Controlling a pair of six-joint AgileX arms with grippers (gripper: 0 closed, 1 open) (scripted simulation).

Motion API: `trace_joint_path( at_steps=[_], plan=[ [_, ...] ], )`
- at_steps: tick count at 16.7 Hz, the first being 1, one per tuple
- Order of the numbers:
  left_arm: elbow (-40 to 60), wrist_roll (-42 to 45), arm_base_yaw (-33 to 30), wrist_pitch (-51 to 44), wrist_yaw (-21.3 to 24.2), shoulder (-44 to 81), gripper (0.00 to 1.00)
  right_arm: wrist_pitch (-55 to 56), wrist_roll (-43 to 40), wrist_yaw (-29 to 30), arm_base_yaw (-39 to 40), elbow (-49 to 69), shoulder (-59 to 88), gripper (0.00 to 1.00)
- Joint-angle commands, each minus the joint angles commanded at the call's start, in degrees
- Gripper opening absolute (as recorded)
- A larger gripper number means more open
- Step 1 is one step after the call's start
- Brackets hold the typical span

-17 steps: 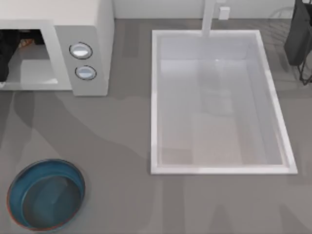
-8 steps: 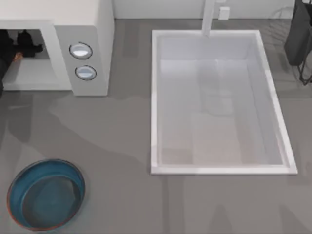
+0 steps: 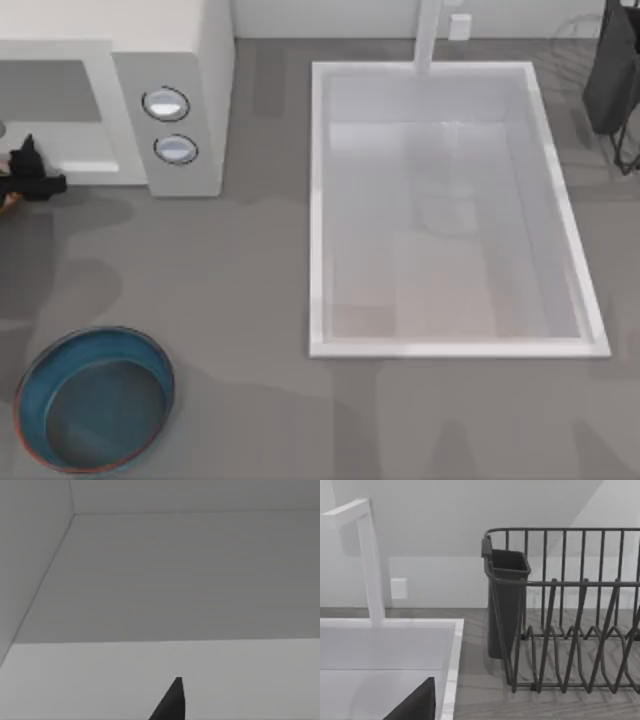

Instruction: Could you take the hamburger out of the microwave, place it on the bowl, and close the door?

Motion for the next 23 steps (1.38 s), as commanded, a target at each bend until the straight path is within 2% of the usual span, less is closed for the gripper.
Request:
trace_joint_path(
  at_steps=[4, 11, 23],
  plan=[
    [-7.4, 0.2, 0.8, 5.3, 0.8, -3.8, 0.0, 0.0, 0.0, 0.0, 0.0, 0.0, 0.0, 1.0],
    [-7.3, 0.3, 0.5, 4.7, 0.7, -4.7, 0.0, 0.0, 0.0, 0.0, 0.0, 0.0, 0.0, 1.0],
    [-6.7, 0.4, 0.6, -17.7, 0.4, -26.2, 0.0, 0.0, 0.0, 0.0, 0.0, 0.0, 0.0, 1.0]
  ],
)
